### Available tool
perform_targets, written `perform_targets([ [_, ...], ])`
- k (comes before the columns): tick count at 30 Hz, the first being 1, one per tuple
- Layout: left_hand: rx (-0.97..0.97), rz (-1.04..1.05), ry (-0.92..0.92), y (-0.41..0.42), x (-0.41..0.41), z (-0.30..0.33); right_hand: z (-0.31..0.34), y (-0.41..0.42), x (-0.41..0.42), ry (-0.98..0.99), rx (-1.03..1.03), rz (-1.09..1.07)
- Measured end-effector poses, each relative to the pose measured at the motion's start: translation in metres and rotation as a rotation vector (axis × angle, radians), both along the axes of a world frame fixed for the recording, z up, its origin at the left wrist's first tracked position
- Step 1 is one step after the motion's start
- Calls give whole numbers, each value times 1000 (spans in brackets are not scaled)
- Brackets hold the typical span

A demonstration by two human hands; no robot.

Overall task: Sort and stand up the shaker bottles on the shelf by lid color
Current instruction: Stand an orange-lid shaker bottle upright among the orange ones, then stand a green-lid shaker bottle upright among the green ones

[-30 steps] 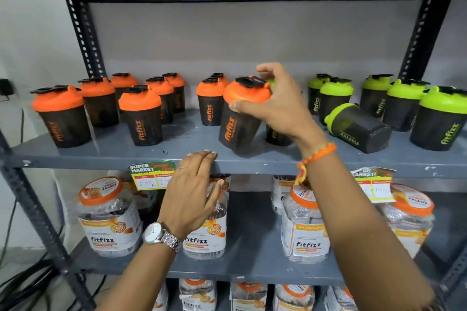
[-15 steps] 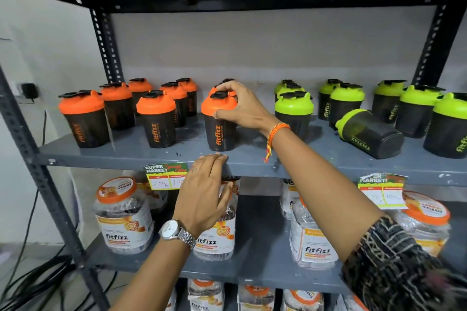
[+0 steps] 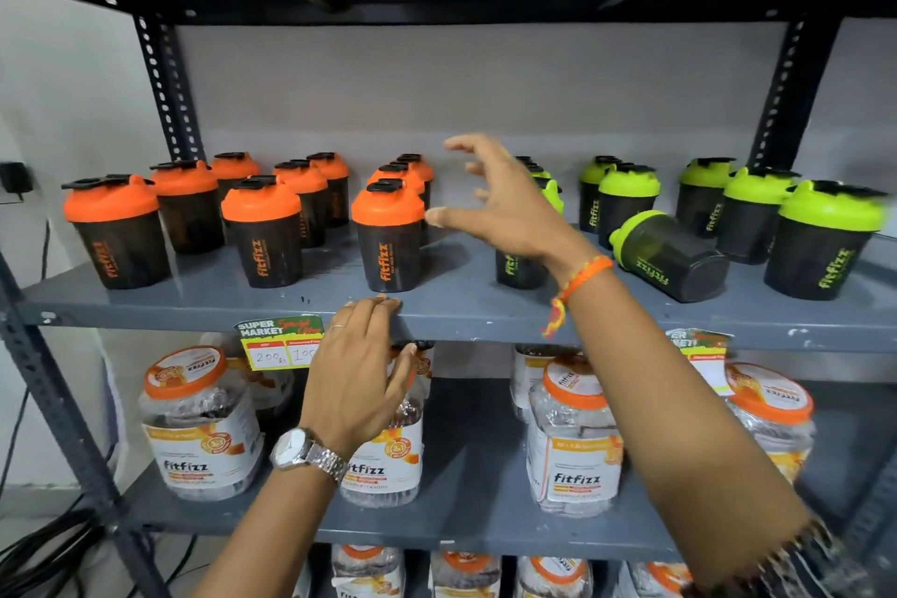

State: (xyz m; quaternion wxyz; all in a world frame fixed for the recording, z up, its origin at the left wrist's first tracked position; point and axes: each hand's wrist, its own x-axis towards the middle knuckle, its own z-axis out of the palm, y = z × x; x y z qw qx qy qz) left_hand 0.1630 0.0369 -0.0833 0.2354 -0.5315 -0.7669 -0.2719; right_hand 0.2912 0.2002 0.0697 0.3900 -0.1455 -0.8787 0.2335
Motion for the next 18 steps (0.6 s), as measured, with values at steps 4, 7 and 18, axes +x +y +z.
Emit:
perform_targets([
  [4,86,29,-68,10,8,3,0,24,80,192,-48,-286],
  [7,123,-34,-58,23,26,5,-9,50,135,228,-65,-650],
  [18,31,-165,154,57,59,-11,-34,84,167,-451,-205,-939],
])
